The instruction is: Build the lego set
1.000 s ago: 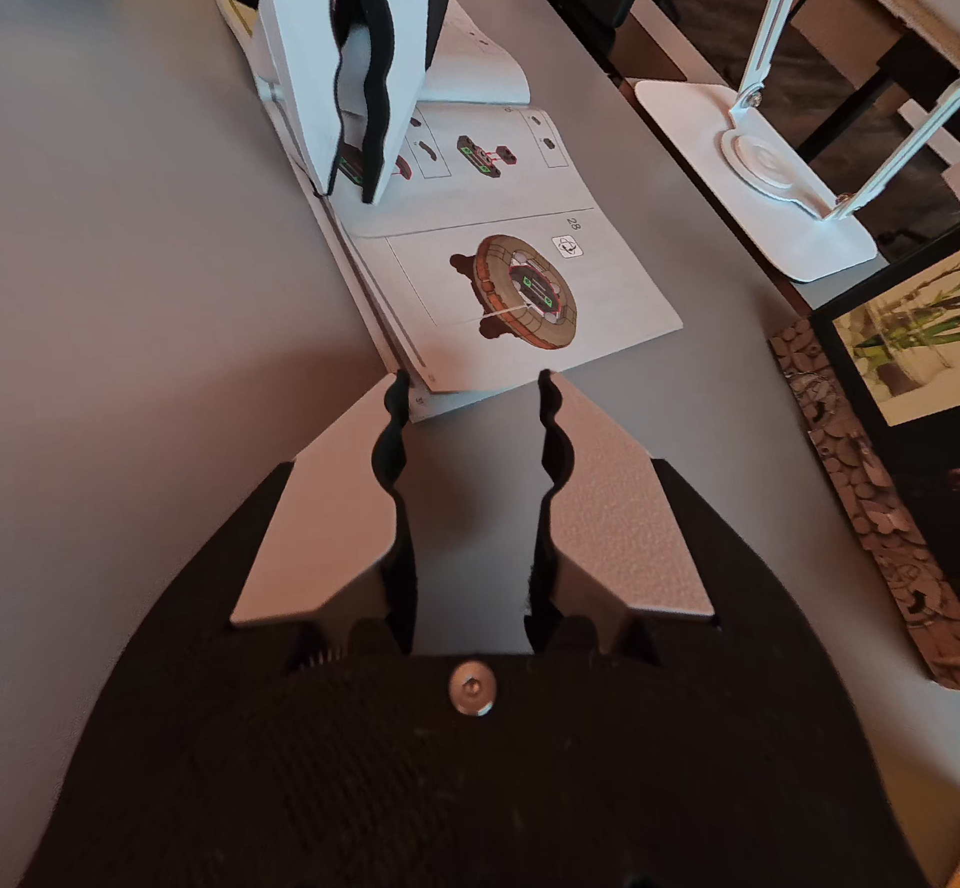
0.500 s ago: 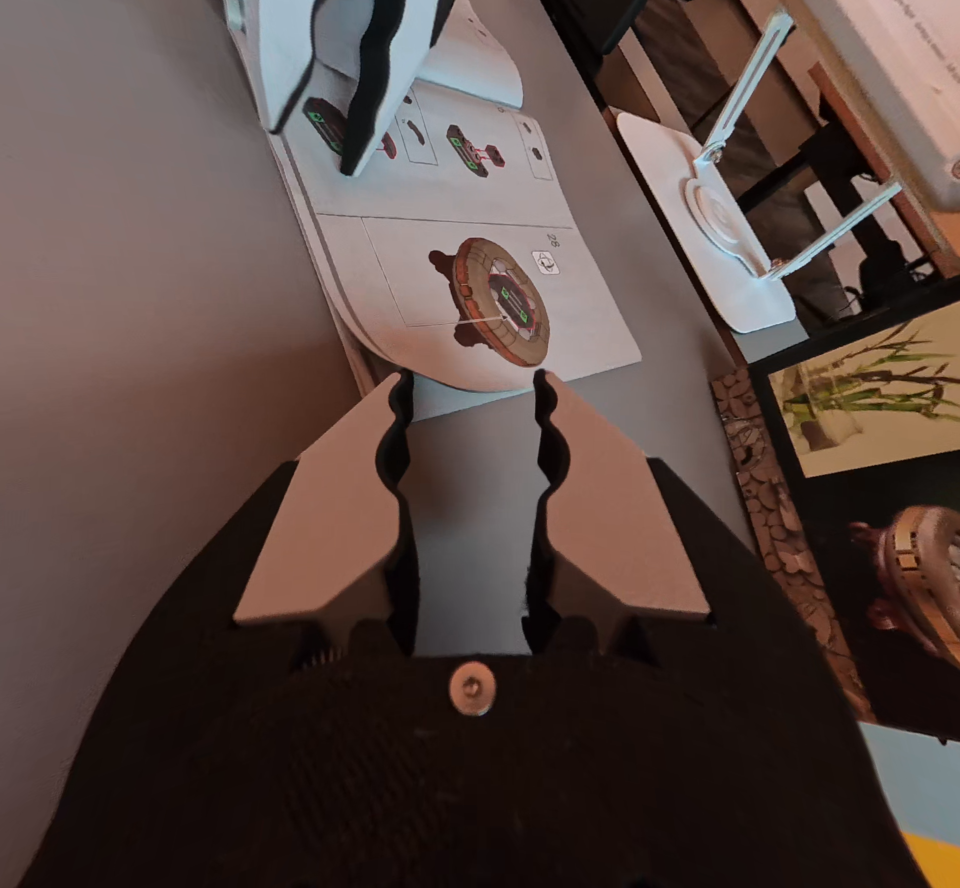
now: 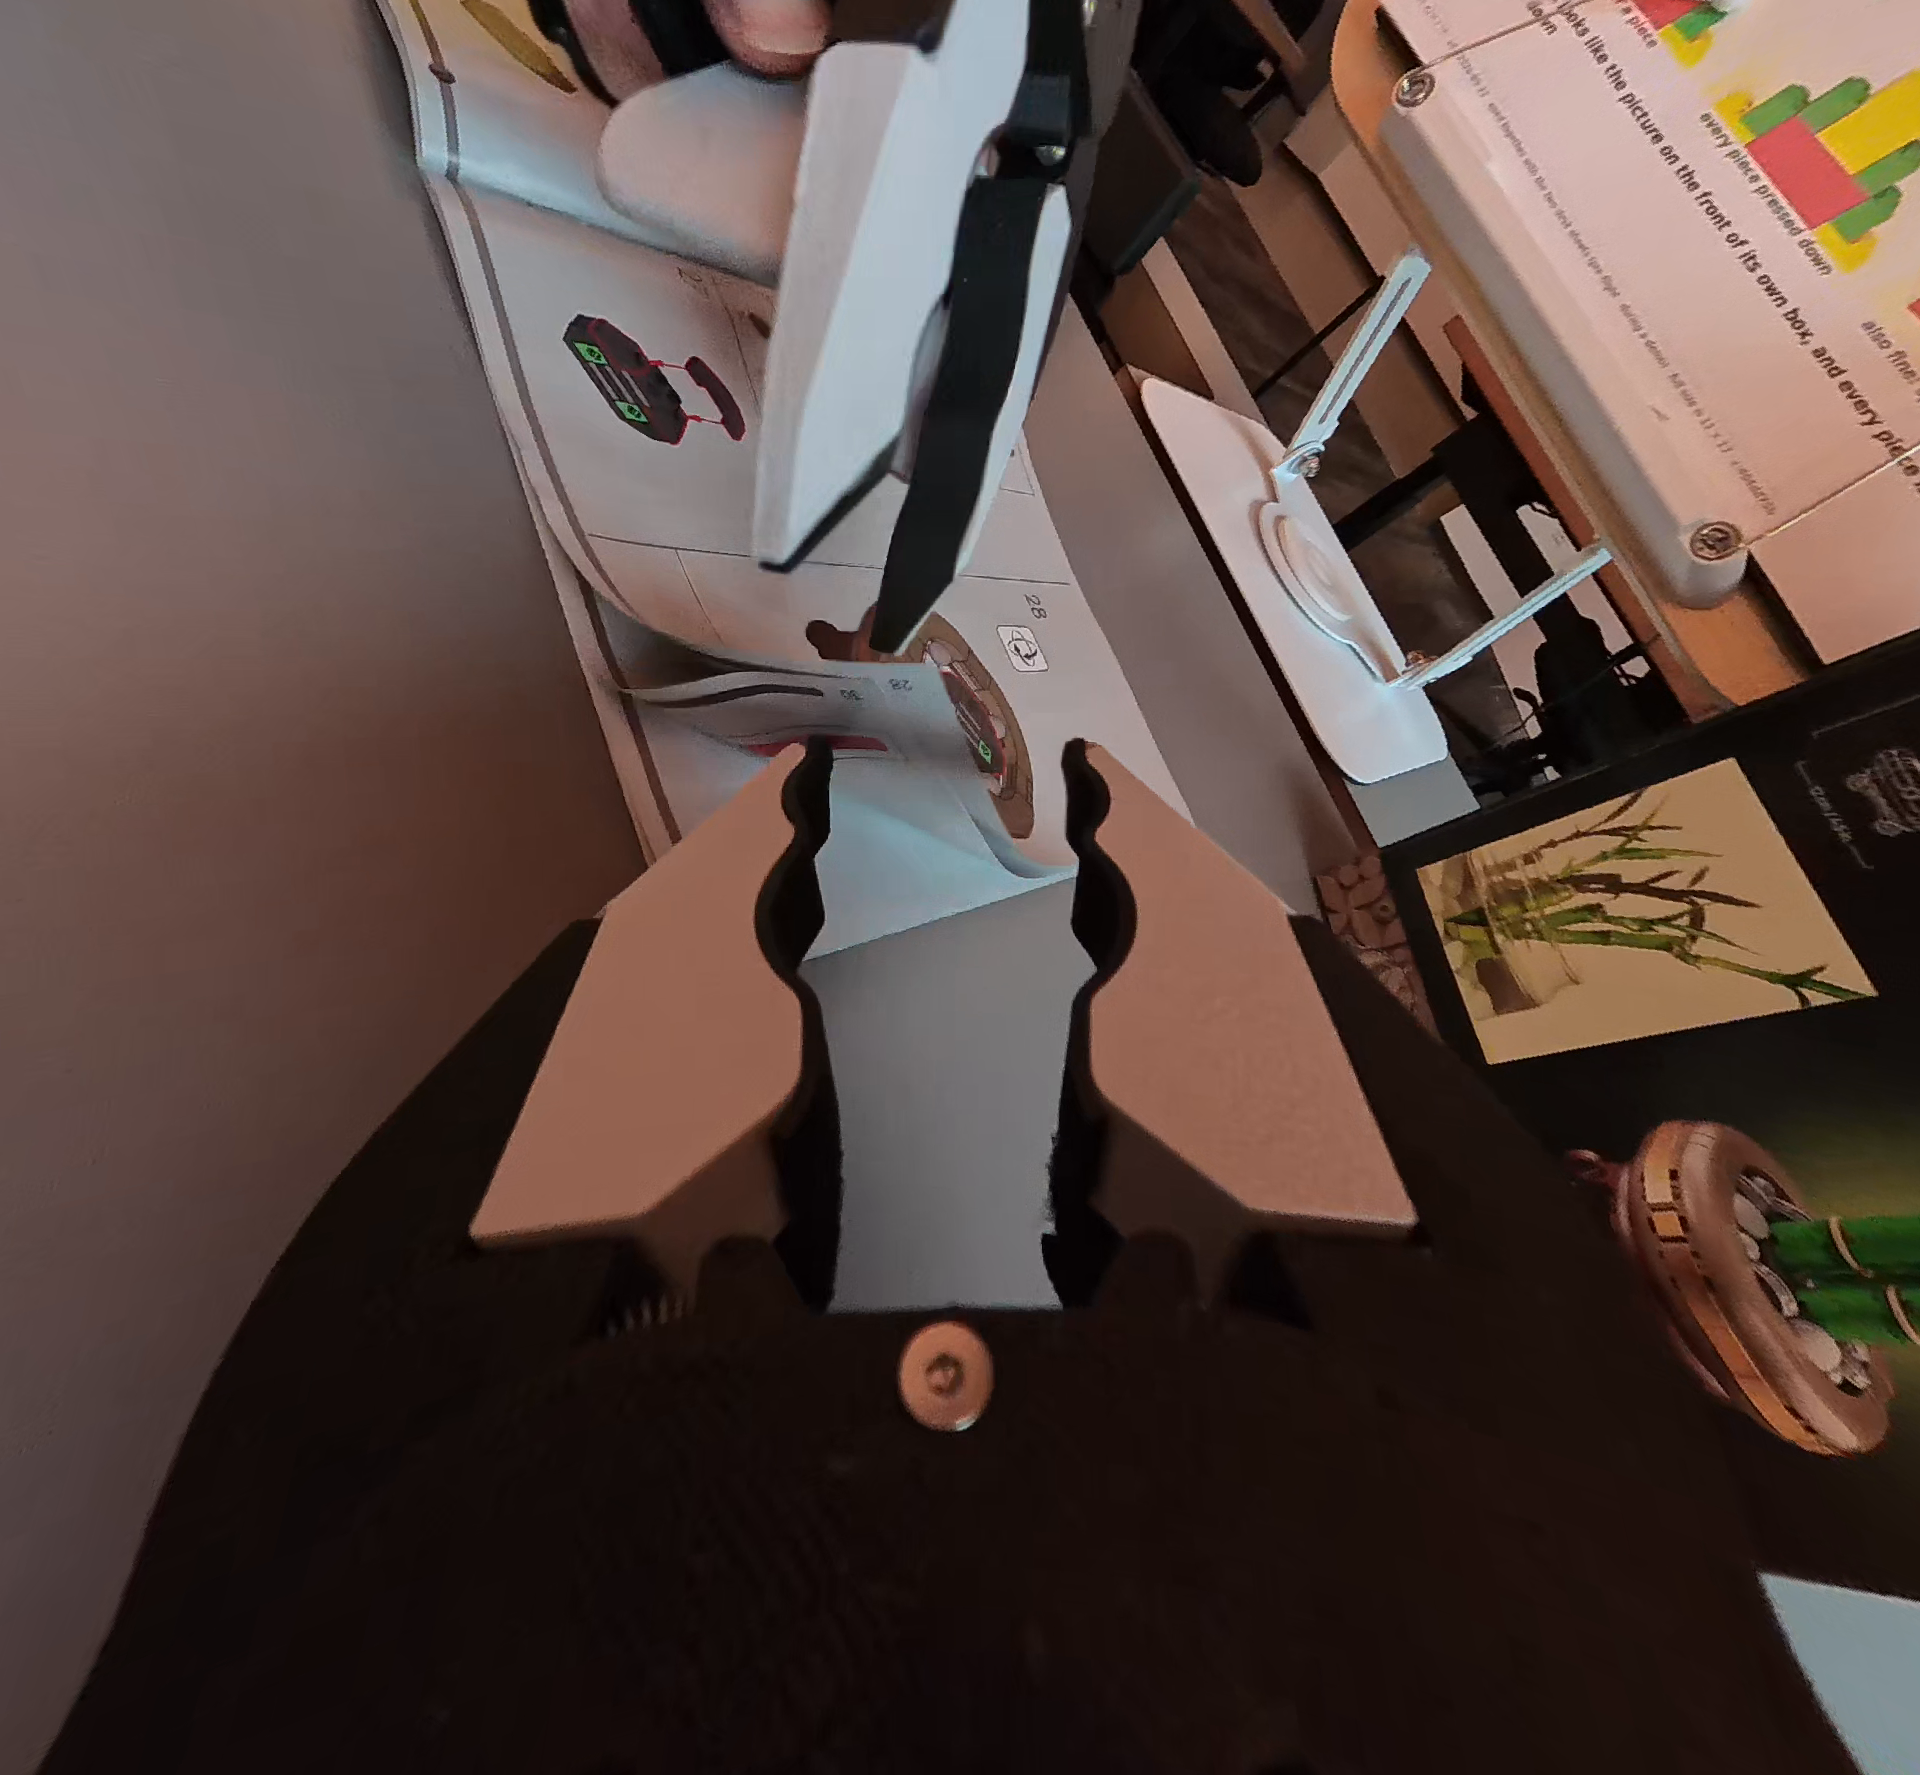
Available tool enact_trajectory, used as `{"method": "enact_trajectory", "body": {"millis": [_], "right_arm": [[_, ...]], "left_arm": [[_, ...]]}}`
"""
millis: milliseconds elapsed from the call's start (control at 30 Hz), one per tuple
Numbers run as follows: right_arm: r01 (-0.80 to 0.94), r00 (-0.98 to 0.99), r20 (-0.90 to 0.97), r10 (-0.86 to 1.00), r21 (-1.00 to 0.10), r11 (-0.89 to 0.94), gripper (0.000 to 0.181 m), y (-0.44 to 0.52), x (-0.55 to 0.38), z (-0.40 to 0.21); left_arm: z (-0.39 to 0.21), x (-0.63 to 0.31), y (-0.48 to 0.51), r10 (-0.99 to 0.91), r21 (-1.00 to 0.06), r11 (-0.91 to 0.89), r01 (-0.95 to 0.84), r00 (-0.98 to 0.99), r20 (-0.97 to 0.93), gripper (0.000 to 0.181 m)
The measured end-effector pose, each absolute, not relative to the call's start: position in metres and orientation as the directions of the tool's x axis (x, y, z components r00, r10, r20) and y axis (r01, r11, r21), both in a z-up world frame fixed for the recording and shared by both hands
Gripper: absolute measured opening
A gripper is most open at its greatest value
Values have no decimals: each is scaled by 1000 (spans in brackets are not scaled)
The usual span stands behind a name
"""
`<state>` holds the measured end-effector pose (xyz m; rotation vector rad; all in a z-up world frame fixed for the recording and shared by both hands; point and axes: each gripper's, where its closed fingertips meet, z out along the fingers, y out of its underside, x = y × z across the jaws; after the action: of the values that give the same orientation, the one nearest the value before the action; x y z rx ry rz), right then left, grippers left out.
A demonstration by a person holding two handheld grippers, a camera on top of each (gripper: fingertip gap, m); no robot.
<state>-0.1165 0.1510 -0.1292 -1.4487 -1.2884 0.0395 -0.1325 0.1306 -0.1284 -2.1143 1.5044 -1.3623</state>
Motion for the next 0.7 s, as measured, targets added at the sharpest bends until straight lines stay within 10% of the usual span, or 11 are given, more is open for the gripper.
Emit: {"method": "enact_trajectory", "body": {"millis": [700], "right_arm": [[645, 404, 578, 709, -729, 228, 45, 152, -119, -129]], "left_arm": [[-149, -148, 133, -920, -646, -329, -689, 80, 383, 43]]}}
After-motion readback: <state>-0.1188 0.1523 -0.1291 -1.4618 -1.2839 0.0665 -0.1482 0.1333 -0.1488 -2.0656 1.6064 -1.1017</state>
